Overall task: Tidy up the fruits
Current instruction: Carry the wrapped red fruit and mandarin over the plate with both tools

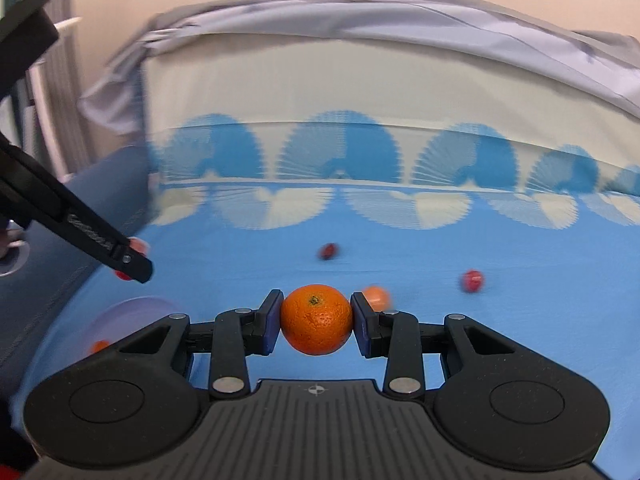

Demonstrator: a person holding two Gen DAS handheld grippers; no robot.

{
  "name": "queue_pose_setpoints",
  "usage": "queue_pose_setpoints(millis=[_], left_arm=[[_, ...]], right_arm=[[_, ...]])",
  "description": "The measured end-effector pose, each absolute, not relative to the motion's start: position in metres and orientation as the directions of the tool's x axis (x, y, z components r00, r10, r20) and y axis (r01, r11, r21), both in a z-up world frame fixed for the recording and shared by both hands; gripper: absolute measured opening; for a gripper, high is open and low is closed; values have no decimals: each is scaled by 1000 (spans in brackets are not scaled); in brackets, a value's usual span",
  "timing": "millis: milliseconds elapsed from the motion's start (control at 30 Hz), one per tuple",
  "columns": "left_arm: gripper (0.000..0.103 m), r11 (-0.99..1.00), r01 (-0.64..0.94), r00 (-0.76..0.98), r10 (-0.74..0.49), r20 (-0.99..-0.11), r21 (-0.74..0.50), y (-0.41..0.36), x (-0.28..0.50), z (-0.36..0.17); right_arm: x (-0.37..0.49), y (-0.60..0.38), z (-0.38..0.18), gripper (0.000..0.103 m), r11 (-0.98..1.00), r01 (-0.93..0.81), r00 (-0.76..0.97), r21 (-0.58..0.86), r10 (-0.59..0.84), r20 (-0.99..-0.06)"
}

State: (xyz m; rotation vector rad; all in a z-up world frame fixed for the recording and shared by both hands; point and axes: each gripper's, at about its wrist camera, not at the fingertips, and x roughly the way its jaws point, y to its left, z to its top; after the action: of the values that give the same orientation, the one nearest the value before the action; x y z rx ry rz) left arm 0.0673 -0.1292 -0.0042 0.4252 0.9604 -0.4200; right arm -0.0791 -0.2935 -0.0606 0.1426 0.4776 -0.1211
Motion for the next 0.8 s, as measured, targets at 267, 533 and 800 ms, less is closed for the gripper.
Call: queue_pose_setpoints(millis=[267,533,800], left_arm=[[31,882,455,526,-153,-837,125,-53,27,13],[31,924,375,521,-146,-841,72,6,-5,10],[31,946,321,509,-135,-850,42,43,-19,2]], right_arm=[[-103,-222,-42,38,997,-22,880,68,52,-472],[-128,-167,-33,39,989,-147,857,32,143,-495],[-143,-133,-35,39,975,-223,826,-18,179,-534]])
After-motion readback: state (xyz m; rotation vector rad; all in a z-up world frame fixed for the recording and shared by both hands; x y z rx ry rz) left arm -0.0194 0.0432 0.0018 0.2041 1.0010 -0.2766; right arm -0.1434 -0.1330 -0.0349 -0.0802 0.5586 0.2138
